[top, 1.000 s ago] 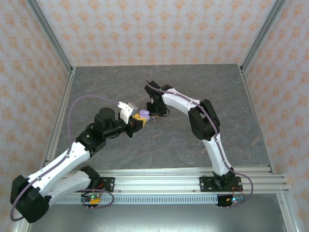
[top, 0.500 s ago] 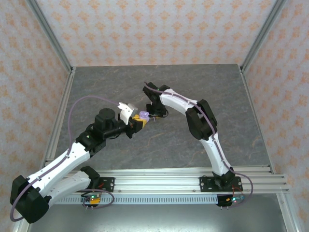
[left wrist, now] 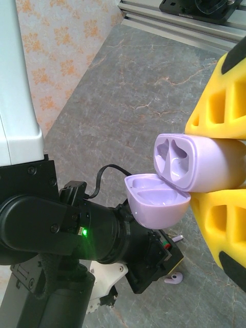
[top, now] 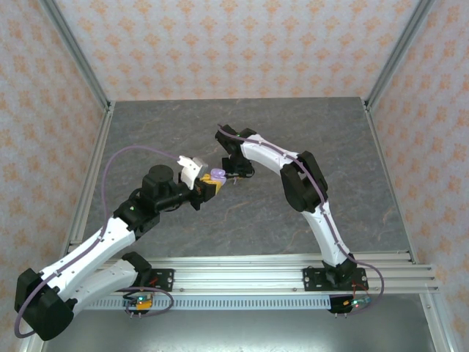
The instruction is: Insert the wireless bluetooth earbuds into the charging case
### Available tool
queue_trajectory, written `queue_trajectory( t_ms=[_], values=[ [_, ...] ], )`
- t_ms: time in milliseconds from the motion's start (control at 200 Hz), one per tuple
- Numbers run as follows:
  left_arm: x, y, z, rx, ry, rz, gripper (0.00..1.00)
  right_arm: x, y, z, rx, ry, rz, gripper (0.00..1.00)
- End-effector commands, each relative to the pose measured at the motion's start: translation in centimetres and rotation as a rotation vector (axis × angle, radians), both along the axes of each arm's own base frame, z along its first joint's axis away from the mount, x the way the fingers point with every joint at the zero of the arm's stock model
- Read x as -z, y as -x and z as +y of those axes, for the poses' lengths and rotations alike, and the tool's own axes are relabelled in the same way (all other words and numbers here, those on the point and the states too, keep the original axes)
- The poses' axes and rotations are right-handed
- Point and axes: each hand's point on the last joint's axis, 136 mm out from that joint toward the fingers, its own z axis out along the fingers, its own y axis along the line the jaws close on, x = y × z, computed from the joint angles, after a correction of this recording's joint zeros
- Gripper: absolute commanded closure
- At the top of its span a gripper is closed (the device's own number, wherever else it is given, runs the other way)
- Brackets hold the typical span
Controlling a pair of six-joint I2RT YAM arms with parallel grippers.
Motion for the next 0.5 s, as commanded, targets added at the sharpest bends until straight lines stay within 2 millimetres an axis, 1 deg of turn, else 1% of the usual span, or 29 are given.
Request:
queue_trajectory(
  t_ms=[0, 160, 270, 380, 496],
  values=[
    [-0.2, 0.1, 0.3, -0.016, -0.004, -0.015, 0.86, 1.0, 0.8, -0.2, -0.029, 0.037, 0.014, 0.79],
    [-0.2, 0.1, 0.3, -0.016, -0.005, -0.013, 0.86, -0.3, 0.7, -1.2, -0.075, 0.07, -0.027, 0.82],
    [-0.1, 0.1, 0.3, -0.016, -0.005, -0.011, 0.86, -1.1, 0.9, -1.9, -0.113, 0.077, -0.038, 0.82],
    [-0.3, 0.2, 0.3, -0.013, -0.001, -0.012, 0.86, -1.8, 1.2, -3.3, -0.154, 0.08, -0.035, 0.83],
    [-0.3, 0.2, 0.3, -0.013, 0.001, -0.01, 0.85, -1.9, 1.9, -4.9, -0.199, 0.076, -0.008, 0.83]
  ],
)
